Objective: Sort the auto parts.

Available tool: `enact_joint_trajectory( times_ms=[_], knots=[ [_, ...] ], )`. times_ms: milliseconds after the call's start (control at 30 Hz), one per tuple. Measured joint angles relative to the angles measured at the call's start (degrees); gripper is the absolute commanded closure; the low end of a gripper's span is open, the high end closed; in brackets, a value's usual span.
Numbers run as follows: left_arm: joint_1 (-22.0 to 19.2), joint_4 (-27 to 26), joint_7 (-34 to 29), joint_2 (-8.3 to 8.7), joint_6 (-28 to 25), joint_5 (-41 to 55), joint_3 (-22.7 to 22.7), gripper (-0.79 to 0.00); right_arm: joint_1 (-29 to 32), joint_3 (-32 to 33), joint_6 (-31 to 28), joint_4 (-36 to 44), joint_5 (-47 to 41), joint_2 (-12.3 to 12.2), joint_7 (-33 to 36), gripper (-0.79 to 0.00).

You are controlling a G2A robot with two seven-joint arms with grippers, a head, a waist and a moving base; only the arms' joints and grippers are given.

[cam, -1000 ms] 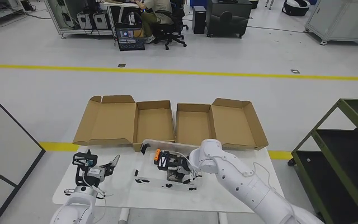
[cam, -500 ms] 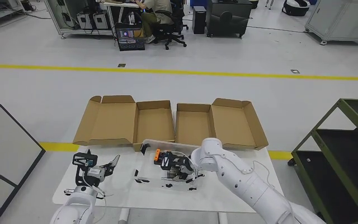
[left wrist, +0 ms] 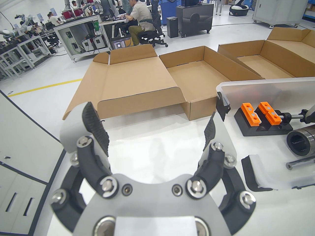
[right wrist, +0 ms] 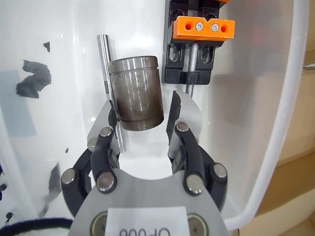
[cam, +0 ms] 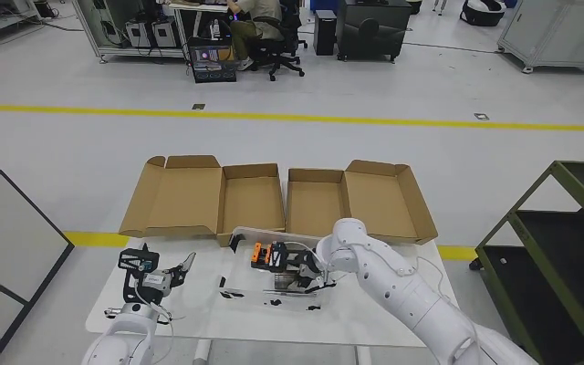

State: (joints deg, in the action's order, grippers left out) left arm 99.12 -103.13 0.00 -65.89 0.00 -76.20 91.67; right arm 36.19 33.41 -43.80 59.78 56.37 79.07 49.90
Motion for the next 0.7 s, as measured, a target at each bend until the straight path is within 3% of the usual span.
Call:
enact_joint_trajectory(
  times_ms=[300,467,700],
  knots=[
    [0.0,0.0,0.0,0.00,0.0,0.0,0.0,-0.785,1.8,0.4,-0.2,2.3,0.8,-0.8,0.7,-0.597],
    [0.0,0.0,0.0,0.00,0.0,0.0,0.0,-0.785,2.0,0.5,-0.4,2.8,0.4,-0.9,1.4,-0.560],
    [0.0,0.0,0.0,0.00,0.0,0.0,0.0,-0.785,-0.2,0.5,-1.8,0.4,-1.7,-0.3,1.7,-0.446]
  ],
)
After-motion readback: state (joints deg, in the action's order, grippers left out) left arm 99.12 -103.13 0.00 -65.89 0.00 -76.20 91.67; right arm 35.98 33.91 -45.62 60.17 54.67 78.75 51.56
